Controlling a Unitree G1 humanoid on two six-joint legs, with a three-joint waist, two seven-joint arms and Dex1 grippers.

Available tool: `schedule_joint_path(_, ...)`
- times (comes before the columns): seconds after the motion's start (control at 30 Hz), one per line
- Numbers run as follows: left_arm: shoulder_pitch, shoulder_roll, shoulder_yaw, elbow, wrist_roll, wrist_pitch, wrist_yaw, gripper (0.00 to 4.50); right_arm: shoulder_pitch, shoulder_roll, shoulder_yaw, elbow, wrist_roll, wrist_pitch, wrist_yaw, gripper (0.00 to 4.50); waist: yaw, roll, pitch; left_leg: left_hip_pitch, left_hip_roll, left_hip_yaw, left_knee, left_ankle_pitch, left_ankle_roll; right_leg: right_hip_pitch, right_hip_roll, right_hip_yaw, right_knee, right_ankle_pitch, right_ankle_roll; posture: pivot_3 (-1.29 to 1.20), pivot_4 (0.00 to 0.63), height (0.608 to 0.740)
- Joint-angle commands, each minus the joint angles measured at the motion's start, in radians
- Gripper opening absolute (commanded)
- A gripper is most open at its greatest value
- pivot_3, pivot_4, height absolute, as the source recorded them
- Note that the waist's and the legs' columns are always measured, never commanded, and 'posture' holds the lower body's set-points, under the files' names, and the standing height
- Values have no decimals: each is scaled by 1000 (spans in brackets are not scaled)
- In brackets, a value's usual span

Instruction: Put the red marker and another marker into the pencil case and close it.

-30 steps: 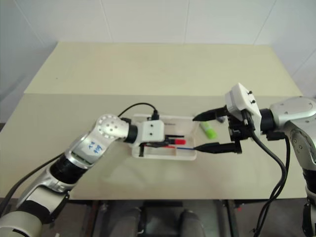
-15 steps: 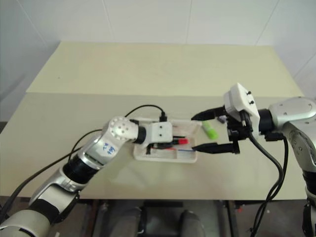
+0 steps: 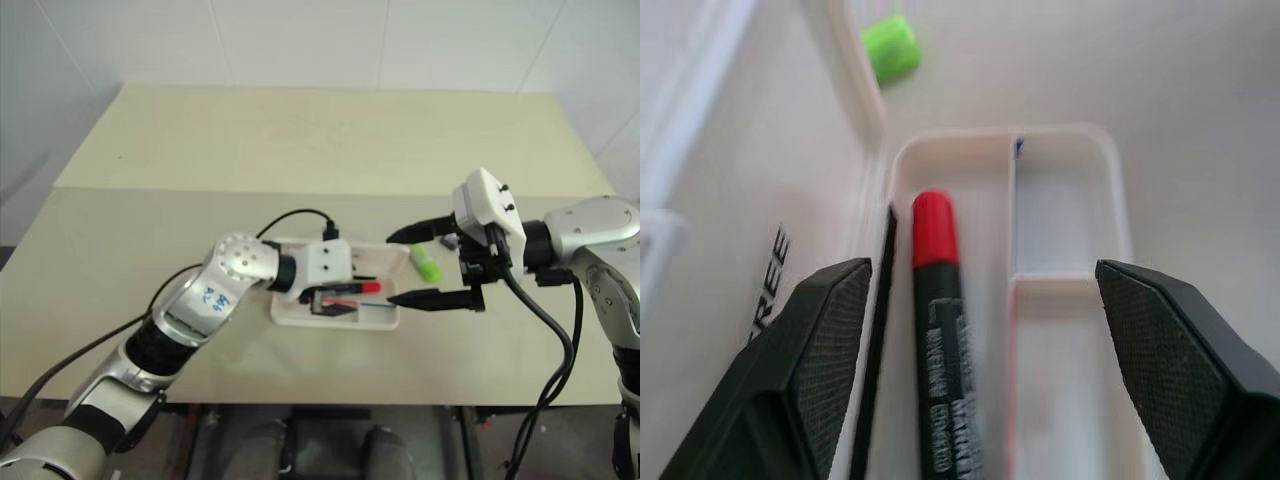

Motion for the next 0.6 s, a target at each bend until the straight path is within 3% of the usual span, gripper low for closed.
schedule_joint_path(0.03,23,5,48,-86,-71,63,-13,3836,20,-7,-20,69,-24,-27,9,4500,0,0,0,0,0,0,0,0,0,0,0,0,0,0,0,0,150,740)
schedule_joint_path(0.3,49,79,130,-186,-178,128,-20,3836,65,6,26,320,-186,-108,-31,4500,-4,0,0,0,0,0,0,0,0,0,0,0,0,0,0,0,150,740)
schedule_joint_path(0.47,46,129,158,-269,-233,181,-7,3836,38,46,67,404,-296,-144,-107,4500,-4,1,0,1,0,0,0,0,0,0,0,1,0,0,0,0,150,740)
schedule_joint_path(0.6,51,168,251,-332,-305,252,6,3836,10,80,78,433,-316,-129,-126,4500,-4,1,0,0,0,0,1,0,0,0,0,1,0,0,0,0,150,740)
